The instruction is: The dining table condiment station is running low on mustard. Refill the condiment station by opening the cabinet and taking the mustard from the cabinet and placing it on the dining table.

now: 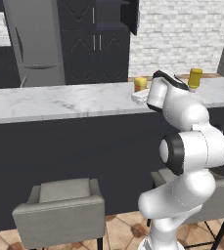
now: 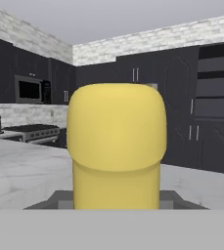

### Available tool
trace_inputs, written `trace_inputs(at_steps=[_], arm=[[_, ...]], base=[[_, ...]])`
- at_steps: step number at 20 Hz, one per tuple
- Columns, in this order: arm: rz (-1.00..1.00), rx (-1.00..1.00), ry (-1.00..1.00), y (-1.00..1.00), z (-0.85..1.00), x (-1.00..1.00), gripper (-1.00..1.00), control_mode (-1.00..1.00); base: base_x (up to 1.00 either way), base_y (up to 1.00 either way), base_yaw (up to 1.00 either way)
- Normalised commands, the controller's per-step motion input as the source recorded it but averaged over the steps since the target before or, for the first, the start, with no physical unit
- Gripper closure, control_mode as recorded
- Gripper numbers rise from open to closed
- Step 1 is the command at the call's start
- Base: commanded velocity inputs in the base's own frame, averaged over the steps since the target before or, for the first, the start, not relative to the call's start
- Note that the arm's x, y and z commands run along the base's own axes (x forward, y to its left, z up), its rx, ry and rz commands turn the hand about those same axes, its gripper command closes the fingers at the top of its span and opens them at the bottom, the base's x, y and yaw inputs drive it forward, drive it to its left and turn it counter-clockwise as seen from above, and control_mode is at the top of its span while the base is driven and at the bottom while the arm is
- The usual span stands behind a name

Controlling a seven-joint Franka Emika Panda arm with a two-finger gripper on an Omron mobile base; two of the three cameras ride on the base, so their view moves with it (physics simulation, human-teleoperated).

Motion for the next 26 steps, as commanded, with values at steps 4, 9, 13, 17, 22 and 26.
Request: trace_inputs(at_steps=[4, 9, 13, 17, 22, 26], arm=[[0.00, 0.00, 0.00, 0.00, 0.00, 0.35, 1.00, -1.00], [0.00, 0.00, -0.04, 0.00, 0.00, 0.29, 1.00, -1.00], [0.00, 0.00, -0.01, 0.00, -0.07, 0.29, 1.00, -1.00], [0.00, 0.00, 0.00, 0.00, -0.21, 0.22, 1.00, -1.00], [0.00, 0.00, 0.00, 0.00, -0.33, 0.20, 1.00, -1.00], [0.00, 0.00, 0.00, 0.00, -0.29, 0.22, 1.00, -1.00]], base=[[0.00, 0.00, 0.00], [0.00, 0.00, 0.00], [0.00, 0.00, 0.00], [0.00, 0.00, 0.00], [0.00, 0.00, 0.00], [0.00, 0.00, 0.00]])
